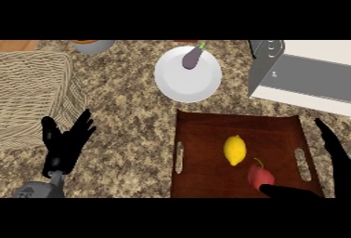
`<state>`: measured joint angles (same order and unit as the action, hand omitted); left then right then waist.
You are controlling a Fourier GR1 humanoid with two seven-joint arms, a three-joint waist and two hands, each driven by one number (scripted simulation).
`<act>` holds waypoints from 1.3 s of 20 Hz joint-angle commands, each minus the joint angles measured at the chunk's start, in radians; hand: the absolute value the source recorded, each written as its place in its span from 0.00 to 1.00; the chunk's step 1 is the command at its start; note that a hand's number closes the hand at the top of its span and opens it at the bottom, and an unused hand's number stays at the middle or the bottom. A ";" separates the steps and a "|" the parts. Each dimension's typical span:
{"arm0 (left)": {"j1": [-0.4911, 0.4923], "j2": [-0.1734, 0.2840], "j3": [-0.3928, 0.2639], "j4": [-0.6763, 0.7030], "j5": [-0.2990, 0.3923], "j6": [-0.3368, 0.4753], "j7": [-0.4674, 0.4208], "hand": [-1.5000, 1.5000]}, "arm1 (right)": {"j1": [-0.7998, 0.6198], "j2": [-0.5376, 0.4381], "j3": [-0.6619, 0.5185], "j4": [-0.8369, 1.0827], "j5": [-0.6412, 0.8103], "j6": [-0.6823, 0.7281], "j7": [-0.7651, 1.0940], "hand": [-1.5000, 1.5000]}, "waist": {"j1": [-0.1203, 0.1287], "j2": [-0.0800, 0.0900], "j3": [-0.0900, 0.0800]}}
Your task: Pick the lemon from the tray and place it in the tiered shelf
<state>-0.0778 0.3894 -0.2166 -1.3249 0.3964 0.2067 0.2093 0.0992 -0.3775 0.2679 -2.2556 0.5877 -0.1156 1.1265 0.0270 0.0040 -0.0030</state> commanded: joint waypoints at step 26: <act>0.010 -0.020 0.044 -0.028 -0.031 -0.011 0.038 0.50 | -0.321 0.376 0.038 0.558 0.357 0.192 0.294 0.00 | -0.019 -0.004 0.003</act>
<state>-0.0641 0.3655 -0.1757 -1.3240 0.3702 0.1896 0.2143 -0.1775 -0.0209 0.3115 -1.7512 0.9348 0.0521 1.2217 0.0047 -0.0018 0.0011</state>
